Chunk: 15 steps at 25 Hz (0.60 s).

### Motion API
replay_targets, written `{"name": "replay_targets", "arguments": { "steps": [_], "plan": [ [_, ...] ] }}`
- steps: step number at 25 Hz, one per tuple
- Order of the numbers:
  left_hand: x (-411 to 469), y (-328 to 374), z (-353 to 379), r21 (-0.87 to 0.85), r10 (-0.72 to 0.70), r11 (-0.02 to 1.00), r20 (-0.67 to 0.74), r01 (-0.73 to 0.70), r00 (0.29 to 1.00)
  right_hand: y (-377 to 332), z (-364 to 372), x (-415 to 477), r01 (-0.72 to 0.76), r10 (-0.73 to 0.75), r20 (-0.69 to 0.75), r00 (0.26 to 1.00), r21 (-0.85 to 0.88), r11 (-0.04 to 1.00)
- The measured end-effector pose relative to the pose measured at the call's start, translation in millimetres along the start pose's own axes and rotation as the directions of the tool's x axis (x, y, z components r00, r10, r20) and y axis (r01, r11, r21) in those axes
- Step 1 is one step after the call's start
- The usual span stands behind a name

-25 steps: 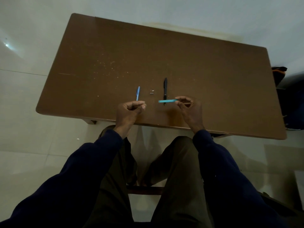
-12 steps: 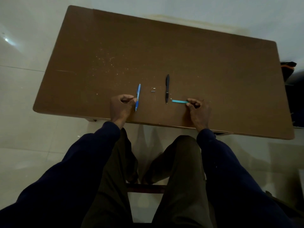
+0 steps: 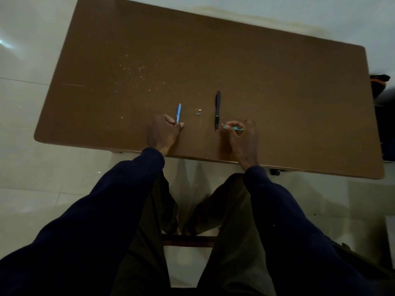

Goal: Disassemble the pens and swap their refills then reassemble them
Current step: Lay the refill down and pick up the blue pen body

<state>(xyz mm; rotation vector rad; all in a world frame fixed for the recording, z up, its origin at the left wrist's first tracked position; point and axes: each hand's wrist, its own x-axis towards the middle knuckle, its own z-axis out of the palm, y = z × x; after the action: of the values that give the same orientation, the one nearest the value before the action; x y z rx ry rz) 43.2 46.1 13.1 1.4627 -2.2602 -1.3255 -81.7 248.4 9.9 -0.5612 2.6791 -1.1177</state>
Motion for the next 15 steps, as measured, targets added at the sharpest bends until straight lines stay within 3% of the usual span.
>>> {"name": "replay_targets", "arguments": {
  "steps": [7,15],
  "plan": [
    [-4,-1,-8,0.022,0.01,1.0,-0.005,-0.01,1.0,-7,21,-14,0.051,-0.047,0.046,0.998,-0.079,0.996],
    [-28,-19,-22,-0.143,-0.033,0.989,0.08,0.044,0.996,-15,22,-20,0.067,-0.062,0.046,0.997,-0.124,0.99]
  ]
}}
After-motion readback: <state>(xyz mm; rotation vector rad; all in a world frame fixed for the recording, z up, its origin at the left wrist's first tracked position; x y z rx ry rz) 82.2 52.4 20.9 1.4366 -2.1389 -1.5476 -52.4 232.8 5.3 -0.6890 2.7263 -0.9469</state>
